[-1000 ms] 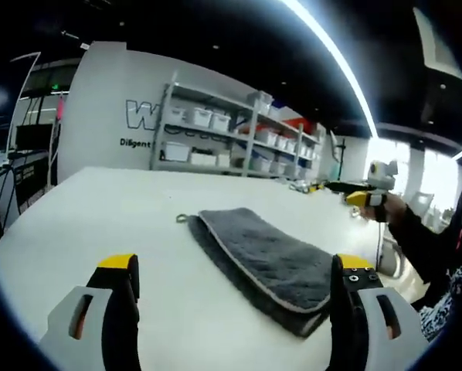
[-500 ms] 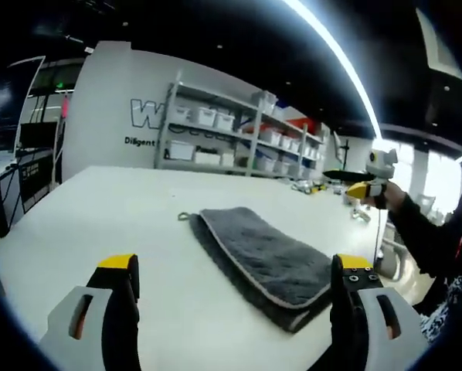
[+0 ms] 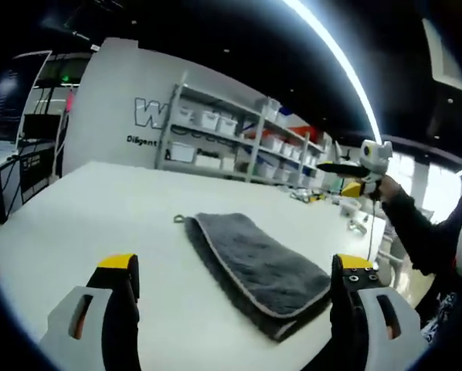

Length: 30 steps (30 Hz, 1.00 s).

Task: Open the folded towel by lifting each exposed corner and separating the folded layers until the towel lies flat within the target outline without major curled edges

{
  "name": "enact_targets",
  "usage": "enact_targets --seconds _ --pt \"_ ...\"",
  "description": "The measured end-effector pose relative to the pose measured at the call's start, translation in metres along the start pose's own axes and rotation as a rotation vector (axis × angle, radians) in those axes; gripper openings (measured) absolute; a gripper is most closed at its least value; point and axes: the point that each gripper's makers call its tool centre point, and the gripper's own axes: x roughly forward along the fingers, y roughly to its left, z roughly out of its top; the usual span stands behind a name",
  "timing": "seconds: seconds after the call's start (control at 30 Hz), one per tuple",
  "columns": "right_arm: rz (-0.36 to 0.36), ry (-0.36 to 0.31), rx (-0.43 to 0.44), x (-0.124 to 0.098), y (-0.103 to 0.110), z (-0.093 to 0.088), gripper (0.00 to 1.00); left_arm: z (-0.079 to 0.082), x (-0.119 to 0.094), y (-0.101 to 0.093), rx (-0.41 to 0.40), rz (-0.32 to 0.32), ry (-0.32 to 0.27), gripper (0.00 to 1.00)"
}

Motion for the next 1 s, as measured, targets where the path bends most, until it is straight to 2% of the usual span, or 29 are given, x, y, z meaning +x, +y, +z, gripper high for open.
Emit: enact_targets --seconds 0.27,0.43,0.53,0.77,1.0 --pt "0.054 0.039 -0.038 0.011 -0.010 0.009 1.00 0.012 -0.002 -0.004 -0.148 0.000 -0.059 1.00" --pt "0.071 0.067 -0.068 0.022 -0.020 0.011 1.00 0.013 -0.003 -0.011 -0.154 -0.011 -0.055 1.00" --pt "0.081 0.071 -0.078 0.027 -0.027 0.013 1.00 0.012 -0.002 -0.016 -0.188 -0.033 -0.054 1.00" --pt "0.104 0.086 -0.109 0.039 -0.036 0.020 0.99 0.013 -0.004 -0.018 -0.218 -0.028 -0.068 1.00" --pt "0.146 0.114 -0.141 0.045 -0.040 0.035 0.99 0.014 -0.007 -0.028 -0.311 -0.062 -0.090 0.97"
